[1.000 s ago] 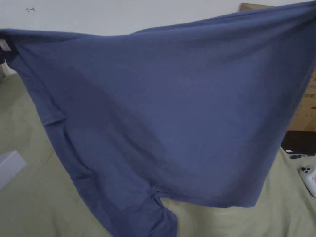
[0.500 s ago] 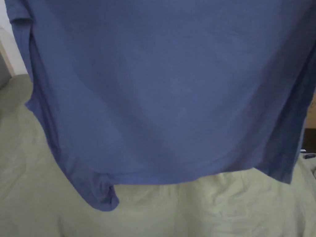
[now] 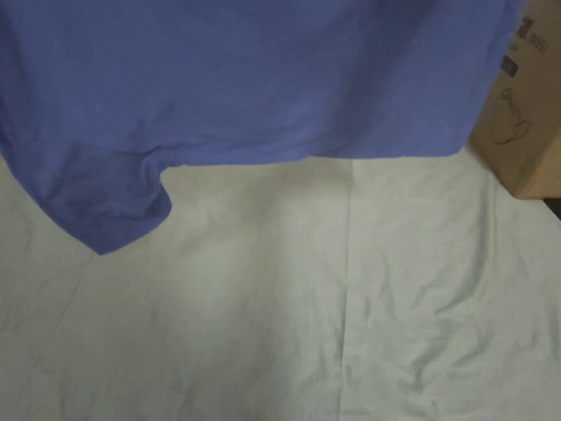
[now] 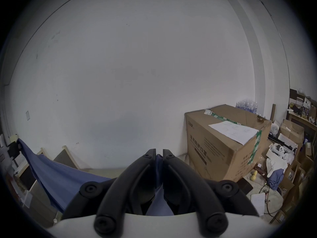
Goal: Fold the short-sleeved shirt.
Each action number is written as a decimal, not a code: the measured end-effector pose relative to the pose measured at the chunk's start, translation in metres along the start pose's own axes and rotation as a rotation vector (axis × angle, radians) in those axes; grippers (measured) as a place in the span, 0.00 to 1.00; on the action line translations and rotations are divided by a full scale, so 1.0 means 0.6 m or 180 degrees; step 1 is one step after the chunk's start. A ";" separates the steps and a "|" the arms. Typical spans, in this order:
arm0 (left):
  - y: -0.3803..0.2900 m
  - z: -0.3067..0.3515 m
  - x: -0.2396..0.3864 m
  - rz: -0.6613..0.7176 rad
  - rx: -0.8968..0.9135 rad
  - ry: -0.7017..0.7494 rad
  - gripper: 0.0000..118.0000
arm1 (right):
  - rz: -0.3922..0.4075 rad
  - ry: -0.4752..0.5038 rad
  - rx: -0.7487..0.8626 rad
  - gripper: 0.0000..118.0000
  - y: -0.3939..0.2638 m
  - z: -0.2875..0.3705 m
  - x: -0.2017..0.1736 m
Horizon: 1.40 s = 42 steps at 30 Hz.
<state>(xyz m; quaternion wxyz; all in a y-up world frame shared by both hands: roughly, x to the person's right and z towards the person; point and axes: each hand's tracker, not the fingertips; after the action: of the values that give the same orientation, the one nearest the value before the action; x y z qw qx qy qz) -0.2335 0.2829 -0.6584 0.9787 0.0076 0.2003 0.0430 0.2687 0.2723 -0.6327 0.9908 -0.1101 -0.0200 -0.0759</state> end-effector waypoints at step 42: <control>-0.919 0.469 -0.208 -0.0335 -0.2529 -0.0639 0.00 | 0.0062 -0.0002 -0.2095 0.05 -0.866 0.127 0.279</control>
<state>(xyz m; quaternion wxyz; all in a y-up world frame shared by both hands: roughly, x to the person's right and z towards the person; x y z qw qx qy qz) -0.1927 -0.2766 -0.3683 0.9211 -0.3770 0.0718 0.0660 0.3516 -0.2361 -0.4372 0.9027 -0.4247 0.0064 -0.0687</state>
